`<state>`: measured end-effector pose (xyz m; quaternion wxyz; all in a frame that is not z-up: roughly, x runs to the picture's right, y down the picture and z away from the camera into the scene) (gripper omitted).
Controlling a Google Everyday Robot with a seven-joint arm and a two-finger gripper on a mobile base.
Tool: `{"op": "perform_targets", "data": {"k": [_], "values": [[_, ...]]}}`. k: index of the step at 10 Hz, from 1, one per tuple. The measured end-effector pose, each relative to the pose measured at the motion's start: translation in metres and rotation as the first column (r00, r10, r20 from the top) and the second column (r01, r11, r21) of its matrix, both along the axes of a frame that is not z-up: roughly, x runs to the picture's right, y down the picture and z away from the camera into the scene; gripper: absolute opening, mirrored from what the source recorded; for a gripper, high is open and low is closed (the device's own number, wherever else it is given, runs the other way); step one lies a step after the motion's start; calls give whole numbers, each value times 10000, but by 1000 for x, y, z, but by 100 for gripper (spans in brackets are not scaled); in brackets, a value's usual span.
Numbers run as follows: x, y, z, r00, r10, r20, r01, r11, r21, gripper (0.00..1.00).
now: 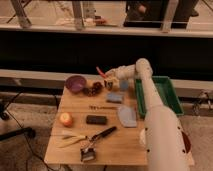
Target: Place pepper in metal cup
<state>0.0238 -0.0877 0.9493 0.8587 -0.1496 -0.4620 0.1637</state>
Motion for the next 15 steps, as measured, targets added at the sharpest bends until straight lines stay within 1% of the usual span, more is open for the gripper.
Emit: {"op": "perform_targets", "data": {"k": [5,10,11,12,15], "values": [[-4,-2,14,9998,14,207,-13,10000,-58,0],[-7,6,24,9997,-82,224,90,9994,-344,1],[-9,7,26,9998,-148,166,155,9990,-417,5],[-12,8,26,9996,-198,192,207,9988,-440,14],[-8,8,26,9997,-169,163,176,9988,-447,44]]}}
